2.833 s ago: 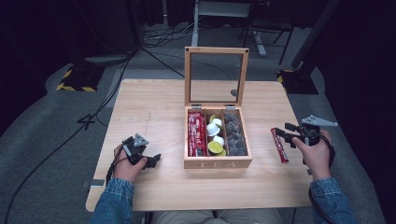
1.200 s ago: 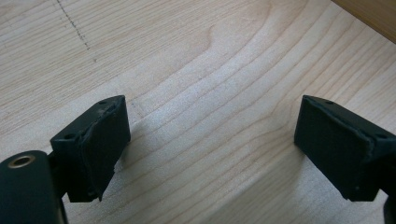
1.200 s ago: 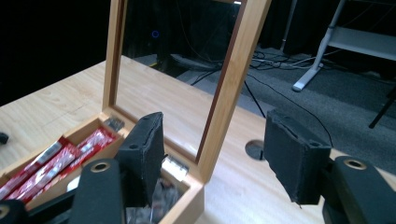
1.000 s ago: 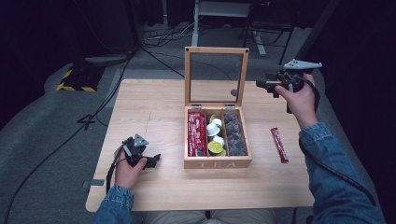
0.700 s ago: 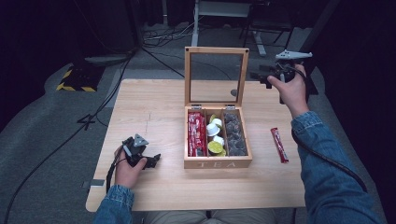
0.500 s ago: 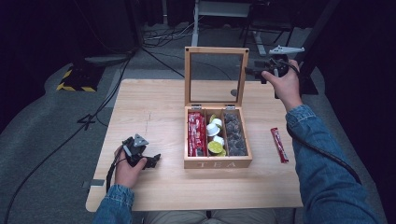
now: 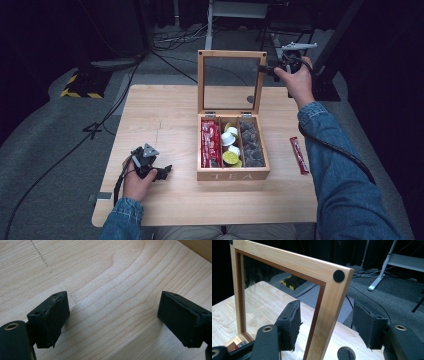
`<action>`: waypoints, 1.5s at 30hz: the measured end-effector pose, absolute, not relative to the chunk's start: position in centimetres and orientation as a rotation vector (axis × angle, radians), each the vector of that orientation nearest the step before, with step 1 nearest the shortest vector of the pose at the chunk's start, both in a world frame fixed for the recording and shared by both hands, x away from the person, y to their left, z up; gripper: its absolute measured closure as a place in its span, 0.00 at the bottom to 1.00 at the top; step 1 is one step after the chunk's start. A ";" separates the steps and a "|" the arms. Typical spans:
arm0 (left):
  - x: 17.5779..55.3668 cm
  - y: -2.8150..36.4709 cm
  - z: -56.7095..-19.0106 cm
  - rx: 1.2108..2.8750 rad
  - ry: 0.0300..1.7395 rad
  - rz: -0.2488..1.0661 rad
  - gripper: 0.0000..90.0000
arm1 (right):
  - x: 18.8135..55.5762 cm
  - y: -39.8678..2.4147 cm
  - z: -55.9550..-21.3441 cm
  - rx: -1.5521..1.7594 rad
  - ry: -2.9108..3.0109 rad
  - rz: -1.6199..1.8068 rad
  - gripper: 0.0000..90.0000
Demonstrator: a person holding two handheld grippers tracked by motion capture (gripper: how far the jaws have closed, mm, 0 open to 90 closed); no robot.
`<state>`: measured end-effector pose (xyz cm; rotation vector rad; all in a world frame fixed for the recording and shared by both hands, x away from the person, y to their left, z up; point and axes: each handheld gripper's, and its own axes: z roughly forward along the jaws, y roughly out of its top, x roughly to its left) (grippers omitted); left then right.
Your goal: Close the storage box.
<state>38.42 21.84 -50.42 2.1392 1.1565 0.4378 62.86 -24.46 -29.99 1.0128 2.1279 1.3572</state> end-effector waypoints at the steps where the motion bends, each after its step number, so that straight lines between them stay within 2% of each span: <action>1: 38.4 21.8 -50.4 2.139 1.156 0.438 0.12 | 63.1 -24.3 -30.1 1.024 2.131 1.350 0.44; 16: 38.4 21.8 -50.4 2.140 1.156 0.438 0.12 | 64.9 -23.7 -31.5 1.089 2.141 1.419 0.44; 23: 38.4 21.8 -50.4 2.140 1.155 0.440 0.12 | 64.7 -23.1 -31.1 1.056 2.146 1.454 0.48; 32: 38.4 21.8 -50.4 2.140 1.157 0.438 0.12 | 63.3 -23.2 -30.4 1.032 2.141 1.462 0.50; 45: 38.4 21.8 -50.4 2.141 1.158 0.435 0.12 | 58.7 -24.3 -29.0 0.919 2.173 1.469 0.57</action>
